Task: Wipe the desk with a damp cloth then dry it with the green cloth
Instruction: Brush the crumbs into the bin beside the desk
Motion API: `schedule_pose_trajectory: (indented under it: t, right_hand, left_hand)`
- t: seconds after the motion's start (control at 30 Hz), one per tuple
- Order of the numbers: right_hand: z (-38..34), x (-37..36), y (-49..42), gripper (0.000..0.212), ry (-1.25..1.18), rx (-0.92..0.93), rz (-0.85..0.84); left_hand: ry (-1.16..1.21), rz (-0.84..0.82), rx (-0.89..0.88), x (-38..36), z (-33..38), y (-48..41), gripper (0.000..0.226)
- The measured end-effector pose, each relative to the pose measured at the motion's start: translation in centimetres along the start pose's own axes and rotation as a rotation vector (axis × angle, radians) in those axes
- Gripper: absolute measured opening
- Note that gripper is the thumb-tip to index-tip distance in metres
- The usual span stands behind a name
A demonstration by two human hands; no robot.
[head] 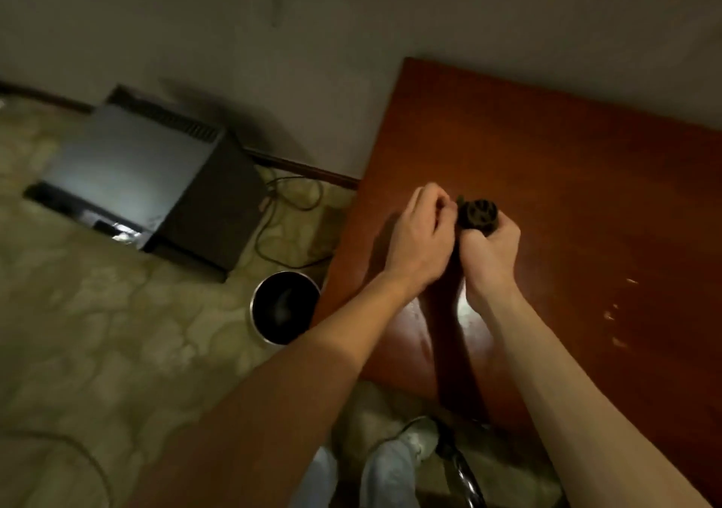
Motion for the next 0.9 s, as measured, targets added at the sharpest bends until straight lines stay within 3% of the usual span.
schedule_pose_trajectory:
  t: [0.23,0.37,0.6,0.9]
  right_hand:
    - [0.1,-20.4,5.5,0.03,0.183,0.184,-0.285]
    - [4.4,-29.3,10.3,0.025,0.246,0.095,-0.416]
    - [20.0,-34.7,12.2,0.036,0.322,-0.237,-0.321]
    - [39.0,-33.1,5.9,0.046,0.5,-0.394,-0.166]
  left_hand:
    - [0.187,0.428,0.192,19.8,-9.4,2.6,0.019]
    - [0.252,0.521,0.338,27.2,-17.1,6.6,0.024]
    - [0.288,0.374,0.684,27.4,-32.8,13.3,0.03]
    - [0.413,0.082,0.902,15.3,-52.4,16.7,0.03]
Point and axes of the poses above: each hand's wrist, its own y-axis away from the middle knuckle, its own x-axis out of the back of the hand, z = x × y, the point moved 9 cm from there along -y, towards the middle knuckle, and after that the axes turned 1 degree about -x, right-handed, at the moved point
